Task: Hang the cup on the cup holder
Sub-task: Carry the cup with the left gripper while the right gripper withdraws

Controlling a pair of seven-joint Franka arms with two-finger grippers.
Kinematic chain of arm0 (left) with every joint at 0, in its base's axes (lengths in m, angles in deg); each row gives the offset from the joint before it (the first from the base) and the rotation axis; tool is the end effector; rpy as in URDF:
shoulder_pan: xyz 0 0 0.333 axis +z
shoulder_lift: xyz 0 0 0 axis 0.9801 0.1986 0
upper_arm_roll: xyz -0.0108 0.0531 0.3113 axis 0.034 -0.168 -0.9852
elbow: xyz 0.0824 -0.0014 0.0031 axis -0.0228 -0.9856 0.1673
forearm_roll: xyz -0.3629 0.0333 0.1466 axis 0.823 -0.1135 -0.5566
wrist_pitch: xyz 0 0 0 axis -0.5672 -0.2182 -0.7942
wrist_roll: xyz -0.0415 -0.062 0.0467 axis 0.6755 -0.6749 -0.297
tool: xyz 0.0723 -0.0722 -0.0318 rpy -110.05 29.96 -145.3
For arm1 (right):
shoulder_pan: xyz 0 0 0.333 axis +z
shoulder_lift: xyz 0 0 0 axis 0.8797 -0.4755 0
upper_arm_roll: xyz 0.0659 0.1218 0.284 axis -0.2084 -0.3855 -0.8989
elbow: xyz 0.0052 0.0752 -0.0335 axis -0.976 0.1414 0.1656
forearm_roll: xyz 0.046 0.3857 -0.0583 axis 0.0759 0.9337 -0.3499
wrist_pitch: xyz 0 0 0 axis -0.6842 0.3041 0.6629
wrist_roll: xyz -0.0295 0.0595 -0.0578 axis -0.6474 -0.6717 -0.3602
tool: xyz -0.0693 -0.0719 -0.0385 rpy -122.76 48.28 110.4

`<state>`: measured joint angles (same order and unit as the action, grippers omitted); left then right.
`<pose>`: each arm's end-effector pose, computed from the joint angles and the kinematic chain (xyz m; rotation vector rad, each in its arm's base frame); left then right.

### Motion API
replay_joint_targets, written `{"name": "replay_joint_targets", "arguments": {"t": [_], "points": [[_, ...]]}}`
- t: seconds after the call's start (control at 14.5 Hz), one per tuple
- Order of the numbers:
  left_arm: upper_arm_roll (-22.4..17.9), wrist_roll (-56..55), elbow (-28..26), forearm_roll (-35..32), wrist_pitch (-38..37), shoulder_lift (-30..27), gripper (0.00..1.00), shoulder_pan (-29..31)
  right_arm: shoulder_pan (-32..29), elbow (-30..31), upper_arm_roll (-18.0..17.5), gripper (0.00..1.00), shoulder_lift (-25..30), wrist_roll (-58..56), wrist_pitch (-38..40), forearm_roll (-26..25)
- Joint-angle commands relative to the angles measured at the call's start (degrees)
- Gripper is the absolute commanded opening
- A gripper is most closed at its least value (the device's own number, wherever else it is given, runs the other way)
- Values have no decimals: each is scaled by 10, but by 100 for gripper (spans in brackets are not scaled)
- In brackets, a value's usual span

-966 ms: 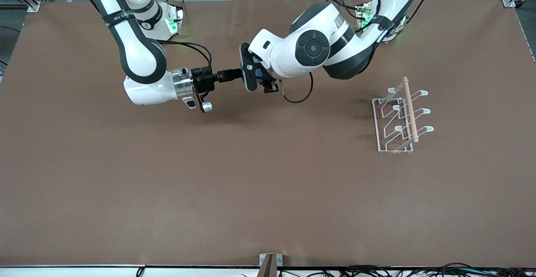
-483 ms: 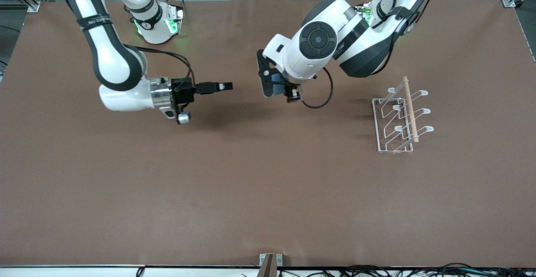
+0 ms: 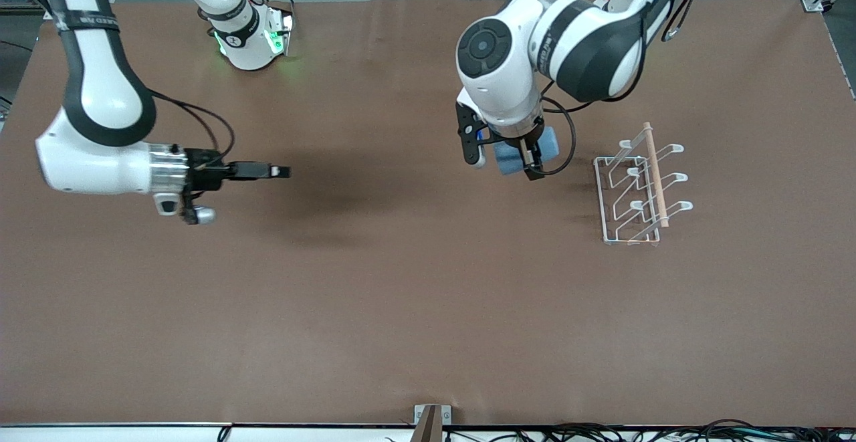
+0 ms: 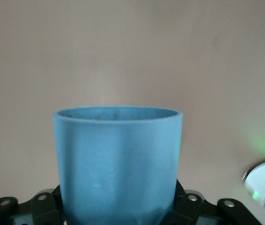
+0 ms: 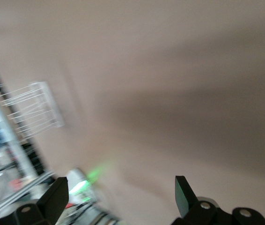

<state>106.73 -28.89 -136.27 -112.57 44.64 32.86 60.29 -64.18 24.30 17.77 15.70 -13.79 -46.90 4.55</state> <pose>0.4964 -0.3898 0.4626 -2.0419 1.8778 0.4727 0.5686 0.0699 0.3902 -2.4525 0.1801 0.3528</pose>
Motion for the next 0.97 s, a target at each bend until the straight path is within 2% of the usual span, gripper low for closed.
{"name": "replay_joint_targets", "arguments": {"t": [0.0, 0.21, 0.34, 0.62, 0.76, 0.9], "points": [[5, 14, -18, -74, -44, -7, 6, -1, -28, -34, -7, 100, 13, 26, -28, -173], [5, 17, -77, -184, -54, -6, 5, 5, -41, -36, -7, 100, 41, 26, -82, -301], [1, 19, -106, -230, -54, -3, 5, 9, -41, -57, -9, 100, 51, 64, -72, -369], [-1, 20, -163, -334, -53, 15, 4, 39, -45, -68, -7, 100, 112, 77, -25, -379], [-11, 20, -190, -387, -52, 34, 4, 45, -56, -131, -5, 100, 111, 76, 32, -384], [-36, 20, -222, -424, -49, 41, 3, 41, -32, -179, 33, 100, 110, 78, 65, -405]]}}
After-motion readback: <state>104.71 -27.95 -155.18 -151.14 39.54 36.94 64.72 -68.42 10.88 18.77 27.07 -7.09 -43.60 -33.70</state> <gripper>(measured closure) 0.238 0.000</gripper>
